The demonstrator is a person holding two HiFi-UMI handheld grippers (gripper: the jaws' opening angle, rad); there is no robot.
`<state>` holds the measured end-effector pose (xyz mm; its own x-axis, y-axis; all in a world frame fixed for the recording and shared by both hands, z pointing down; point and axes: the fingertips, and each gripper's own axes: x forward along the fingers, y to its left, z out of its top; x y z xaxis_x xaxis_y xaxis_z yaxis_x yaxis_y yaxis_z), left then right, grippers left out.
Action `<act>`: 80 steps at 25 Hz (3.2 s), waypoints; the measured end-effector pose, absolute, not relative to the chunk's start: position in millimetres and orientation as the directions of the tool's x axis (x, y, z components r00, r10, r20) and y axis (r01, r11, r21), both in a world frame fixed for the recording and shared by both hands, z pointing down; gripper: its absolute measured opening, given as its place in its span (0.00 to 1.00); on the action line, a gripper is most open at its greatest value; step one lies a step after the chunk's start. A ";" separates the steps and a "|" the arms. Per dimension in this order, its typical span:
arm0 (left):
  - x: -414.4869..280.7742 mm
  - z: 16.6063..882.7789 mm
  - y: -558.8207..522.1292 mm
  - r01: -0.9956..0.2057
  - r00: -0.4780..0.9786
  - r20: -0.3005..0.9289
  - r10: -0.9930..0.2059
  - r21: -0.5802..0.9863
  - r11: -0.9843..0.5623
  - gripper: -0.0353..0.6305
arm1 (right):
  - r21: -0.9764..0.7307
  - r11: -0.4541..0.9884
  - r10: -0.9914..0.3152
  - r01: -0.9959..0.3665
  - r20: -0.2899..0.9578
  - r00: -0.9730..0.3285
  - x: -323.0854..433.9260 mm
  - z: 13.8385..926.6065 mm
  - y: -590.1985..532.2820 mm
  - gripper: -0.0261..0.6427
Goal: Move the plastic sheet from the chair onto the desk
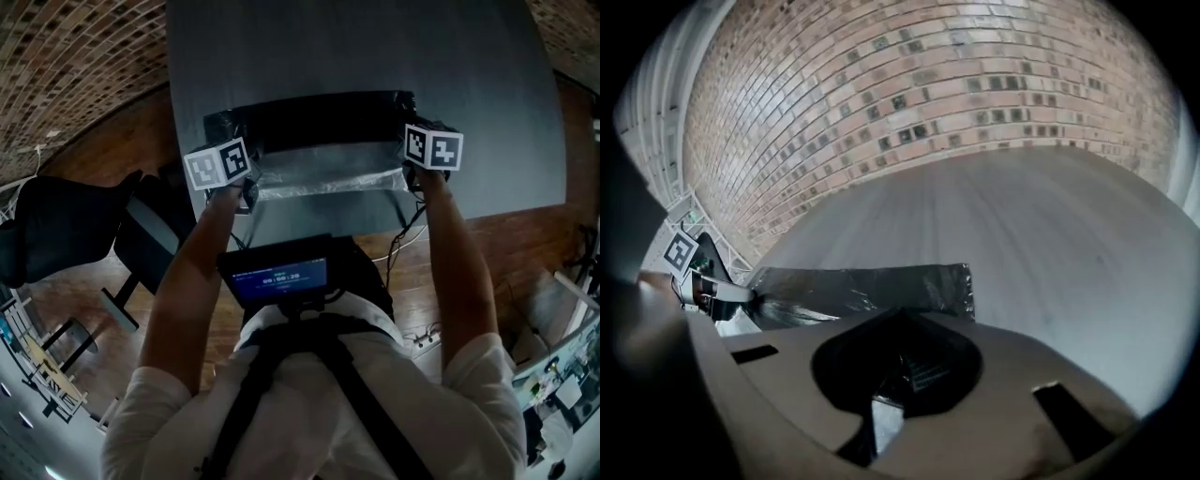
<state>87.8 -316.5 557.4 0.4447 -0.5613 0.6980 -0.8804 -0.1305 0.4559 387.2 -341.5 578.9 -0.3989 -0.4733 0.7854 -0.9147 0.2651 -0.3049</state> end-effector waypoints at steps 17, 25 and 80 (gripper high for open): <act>-12.9 529.6 -303.0 -0.960 0.201 0.710 -0.675 0.281 0.010 0.06 | -0.267 0.219 -0.607 -0.939 0.716 -0.345 410.0 553.2 -345.8 0.07; 24.3 493.8 -269.5 -0.923 0.264 0.601 -0.754 0.385 -0.016 0.06 | -0.267 0.261 -0.658 -0.927 0.654 -0.374 406.0 509.2 -326.6 0.14; 69.0 386.8 -74.9 -0.810 0.508 0.337 -0.792 0.500 -0.307 0.06 | -0.294 0.473 -0.622 -0.831 0.556 -0.551 245.9 411.0 -127.7 0.13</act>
